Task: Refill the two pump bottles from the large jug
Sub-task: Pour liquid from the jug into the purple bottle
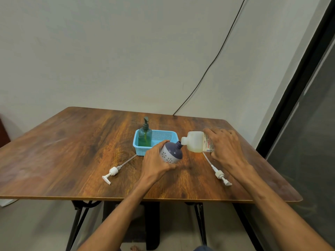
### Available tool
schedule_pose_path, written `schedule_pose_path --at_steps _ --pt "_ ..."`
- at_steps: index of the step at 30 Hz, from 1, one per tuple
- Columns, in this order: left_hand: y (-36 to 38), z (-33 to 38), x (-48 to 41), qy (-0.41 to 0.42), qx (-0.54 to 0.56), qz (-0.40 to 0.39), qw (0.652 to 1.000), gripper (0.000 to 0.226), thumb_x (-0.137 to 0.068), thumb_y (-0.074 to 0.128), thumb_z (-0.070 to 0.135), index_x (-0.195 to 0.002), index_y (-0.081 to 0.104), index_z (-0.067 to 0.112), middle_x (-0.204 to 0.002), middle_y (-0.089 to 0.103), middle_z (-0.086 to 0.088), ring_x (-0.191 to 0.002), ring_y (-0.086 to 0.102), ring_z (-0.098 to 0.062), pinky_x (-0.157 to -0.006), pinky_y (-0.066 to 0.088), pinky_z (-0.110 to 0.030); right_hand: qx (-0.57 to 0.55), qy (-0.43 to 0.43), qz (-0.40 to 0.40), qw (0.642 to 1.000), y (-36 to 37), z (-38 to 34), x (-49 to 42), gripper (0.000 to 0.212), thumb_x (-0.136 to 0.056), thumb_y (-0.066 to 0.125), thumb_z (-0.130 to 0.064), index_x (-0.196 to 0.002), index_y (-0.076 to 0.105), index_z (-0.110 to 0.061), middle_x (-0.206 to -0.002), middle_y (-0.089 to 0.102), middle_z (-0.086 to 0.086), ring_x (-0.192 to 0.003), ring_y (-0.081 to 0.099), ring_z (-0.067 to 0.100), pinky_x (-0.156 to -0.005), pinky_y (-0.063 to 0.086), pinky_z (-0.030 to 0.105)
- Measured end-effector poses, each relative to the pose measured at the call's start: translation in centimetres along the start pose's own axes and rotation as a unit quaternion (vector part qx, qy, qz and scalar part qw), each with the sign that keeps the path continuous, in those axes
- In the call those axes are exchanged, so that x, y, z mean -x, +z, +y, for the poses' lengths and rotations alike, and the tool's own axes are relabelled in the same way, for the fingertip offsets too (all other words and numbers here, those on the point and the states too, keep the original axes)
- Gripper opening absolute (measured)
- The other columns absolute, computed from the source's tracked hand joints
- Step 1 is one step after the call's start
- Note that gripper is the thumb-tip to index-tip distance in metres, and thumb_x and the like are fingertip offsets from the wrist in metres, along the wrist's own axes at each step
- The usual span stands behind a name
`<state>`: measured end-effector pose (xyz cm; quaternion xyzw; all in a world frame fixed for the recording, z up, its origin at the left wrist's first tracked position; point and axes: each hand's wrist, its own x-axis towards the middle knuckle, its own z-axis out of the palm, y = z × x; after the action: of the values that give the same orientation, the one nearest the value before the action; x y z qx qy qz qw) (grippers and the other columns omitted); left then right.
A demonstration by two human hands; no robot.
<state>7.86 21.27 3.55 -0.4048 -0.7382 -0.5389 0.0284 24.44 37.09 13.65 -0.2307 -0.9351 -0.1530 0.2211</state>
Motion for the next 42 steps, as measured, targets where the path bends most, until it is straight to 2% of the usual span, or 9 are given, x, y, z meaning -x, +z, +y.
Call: schedule_pose_path --at_steps 6,11,19,22,25,29,33,39,42 --pt "-0.03 -0.06 0.09 -0.003 0.002 -0.001 1.0 0.084 -0.062 0.09 0.038 -0.135 0.052 0.015 -0.127 0.063 -0.002 -0.114 0.06 -0.014 -0.099 0.051 -0.034 -0.002 0.001 -0.002 1.0 -0.42 -0.15 0.07 0.067 -0.073 0.08 -0.02 -0.133 0.051 -0.025 -0.125 0.064 0.002 -0.111 0.06 0.026 -0.098 0.041 0.045" --pt "-0.2 0.32 0.13 0.001 0.012 0.004 1.0 0.083 -0.062 0.091 0.035 -0.133 0.054 0.015 -0.125 0.064 -0.002 -0.111 0.061 -0.014 -0.097 0.05 -0.029 -0.001 -0.002 0.003 1.0 -0.69 -0.2 0.12 0.064 -0.072 0.077 -0.017 -0.13 0.053 -0.023 -0.117 0.065 0.002 -0.106 0.06 0.028 -0.094 0.04 0.043" --pt "-0.22 0.35 0.19 -0.001 0.012 0.006 1.0 0.081 -0.062 0.09 0.036 -0.132 0.054 0.017 -0.124 0.064 0.0 -0.11 0.06 -0.012 -0.096 0.05 -0.028 0.002 -0.003 -0.001 1.0 -0.75 -0.19 0.11 0.066 -0.073 0.077 -0.019 -0.133 0.051 -0.026 -0.124 0.064 0.0 -0.111 0.059 0.026 -0.098 0.038 0.043" --pt "-0.28 0.57 0.18 0.001 0.016 0.007 1.0 0.081 -0.06 0.091 0.036 -0.131 0.055 0.019 -0.122 0.064 0.002 -0.107 0.059 -0.009 -0.093 0.049 -0.024 0.006 -0.003 0.003 1.0 -0.69 0.0 0.06 0.066 -0.072 0.077 -0.019 -0.132 0.051 -0.026 -0.122 0.064 0.0 -0.111 0.059 0.026 -0.098 0.038 0.043" --pt "-0.27 0.67 0.16 0.002 0.014 0.003 1.0 0.08 -0.061 0.091 0.034 -0.131 0.054 0.017 -0.122 0.063 0.001 -0.105 0.057 -0.006 -0.087 0.041 -0.012 0.006 -0.003 -0.003 1.0 -0.74 0.02 0.13 0.066 -0.074 0.076 -0.02 -0.133 0.049 -0.026 -0.123 0.064 0.001 -0.113 0.059 0.026 -0.1 0.038 0.044" --pt "-0.16 0.55 0.28 -0.005 0.016 -0.002 1.0 0.079 -0.064 0.09 0.032 -0.132 0.054 0.016 -0.124 0.063 -0.002 -0.108 0.058 -0.01 -0.09 0.041 -0.015 0.001 -0.001 -0.013 1.0 -0.82 -0.06 0.12 0.068 -0.076 0.076 -0.022 -0.137 0.048 -0.026 -0.127 0.063 0.002 -0.116 0.058 0.027 -0.103 0.038 0.045" --pt "-0.25 0.66 0.27 0.0 0.014 -0.001 1.0 0.079 -0.061 0.091 0.032 -0.13 0.055 0.017 -0.121 0.063 0.002 -0.104 0.056 -0.005 -0.084 0.036 -0.005 0.002 0.0 -0.014 1.0 -0.93 -0.02 0.12 0.067 -0.075 0.076 -0.022 -0.136 0.047 -0.027 -0.127 0.063 0.002 -0.116 0.058 0.027 -0.102 0.038 0.045" --pt "-0.1 0.36 0.24 -0.005 0.01 -0.004 1.0 0.082 -0.064 0.09 0.034 -0.134 0.053 0.014 -0.127 0.063 -0.004 -0.114 0.059 -0.016 -0.095 0.044 -0.02 0.005 -0.004 -0.004 1.0 -0.87 0.03 0.16 0.063 -0.074 0.076 -0.019 -0.132 0.051 -0.025 -0.12 0.064 0.001 -0.11 0.059 0.027 -0.099 0.037 0.044" --pt "-0.17 0.46 0.22 -0.003 0.01 -0.003 1.0 0.08 -0.064 0.09 0.033 -0.133 0.053 0.014 -0.125 0.063 -0.004 -0.11 0.058 -0.011 -0.089 0.039 -0.009 0.005 -0.006 0.001 1.0 -0.77 0.08 0.11 0.063 -0.072 0.077 -0.018 -0.13 0.053 -0.024 -0.116 0.065 0.002 -0.107 0.061 0.028 -0.097 0.038 0.044"
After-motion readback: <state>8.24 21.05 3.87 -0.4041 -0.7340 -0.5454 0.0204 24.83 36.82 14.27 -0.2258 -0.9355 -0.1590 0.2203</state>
